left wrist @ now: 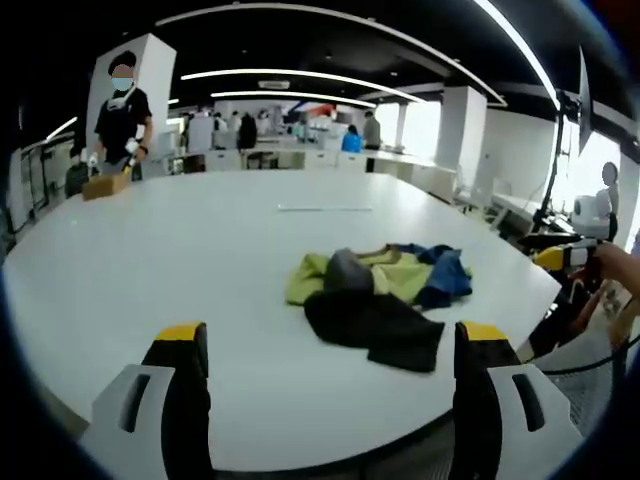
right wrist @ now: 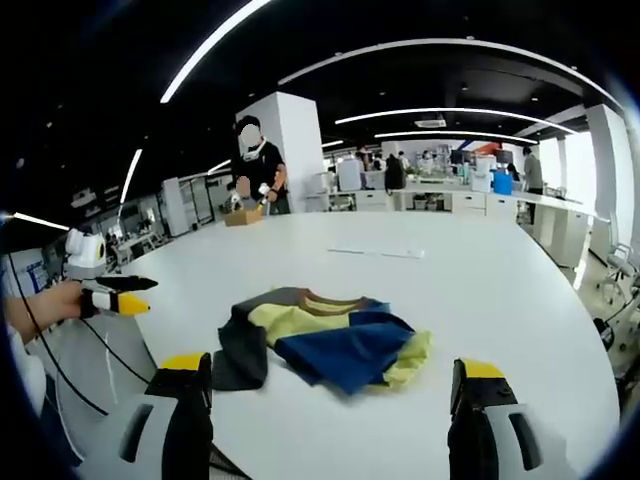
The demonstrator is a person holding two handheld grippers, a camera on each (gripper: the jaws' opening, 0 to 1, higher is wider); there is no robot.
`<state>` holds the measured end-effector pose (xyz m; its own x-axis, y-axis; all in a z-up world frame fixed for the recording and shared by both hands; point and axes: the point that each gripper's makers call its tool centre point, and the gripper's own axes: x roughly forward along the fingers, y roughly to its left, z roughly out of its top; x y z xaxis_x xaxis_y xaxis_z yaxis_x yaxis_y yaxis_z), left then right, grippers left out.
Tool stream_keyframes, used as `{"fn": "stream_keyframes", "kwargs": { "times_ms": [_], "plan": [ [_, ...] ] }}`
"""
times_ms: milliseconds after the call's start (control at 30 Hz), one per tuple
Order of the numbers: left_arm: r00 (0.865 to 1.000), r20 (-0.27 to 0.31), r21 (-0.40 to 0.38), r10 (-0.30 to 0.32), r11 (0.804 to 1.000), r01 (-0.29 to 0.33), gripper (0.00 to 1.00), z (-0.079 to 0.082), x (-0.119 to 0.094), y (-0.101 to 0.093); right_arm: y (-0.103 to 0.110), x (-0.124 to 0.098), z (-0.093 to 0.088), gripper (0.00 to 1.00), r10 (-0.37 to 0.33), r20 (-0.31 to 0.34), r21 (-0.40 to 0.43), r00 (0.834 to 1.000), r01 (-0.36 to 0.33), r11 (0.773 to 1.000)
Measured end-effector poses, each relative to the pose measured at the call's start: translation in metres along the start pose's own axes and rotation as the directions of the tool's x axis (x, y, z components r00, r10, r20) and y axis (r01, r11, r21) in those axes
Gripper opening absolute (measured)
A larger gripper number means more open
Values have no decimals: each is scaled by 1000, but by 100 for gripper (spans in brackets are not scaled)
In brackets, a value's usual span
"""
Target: Fold the garment on the visible template until the final outline fits inside the template.
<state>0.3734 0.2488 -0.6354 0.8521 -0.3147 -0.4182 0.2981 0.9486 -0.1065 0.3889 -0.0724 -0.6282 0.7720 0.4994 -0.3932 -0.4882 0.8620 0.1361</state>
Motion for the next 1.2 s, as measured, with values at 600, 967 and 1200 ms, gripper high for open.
{"fn": "stream_keyframes", "kwargs": {
  "times_ms": [600,967,1200],
  "plan": [
    [1000,-9,15,-6,1000,6,99,1,2,-1,0,2,0,99,12,-10,-6,1000,-12,1000],
    [1000,-9,31,-11,999,11,97,3,4,-2,-2,2,1,99,15,-9,-14,1000,-15,1000],
    [1000,-2,42,-17,999,17,95,7,7,-4,-3,2,2,97,14,0,-18,1000,-14,1000]
  ]
}}
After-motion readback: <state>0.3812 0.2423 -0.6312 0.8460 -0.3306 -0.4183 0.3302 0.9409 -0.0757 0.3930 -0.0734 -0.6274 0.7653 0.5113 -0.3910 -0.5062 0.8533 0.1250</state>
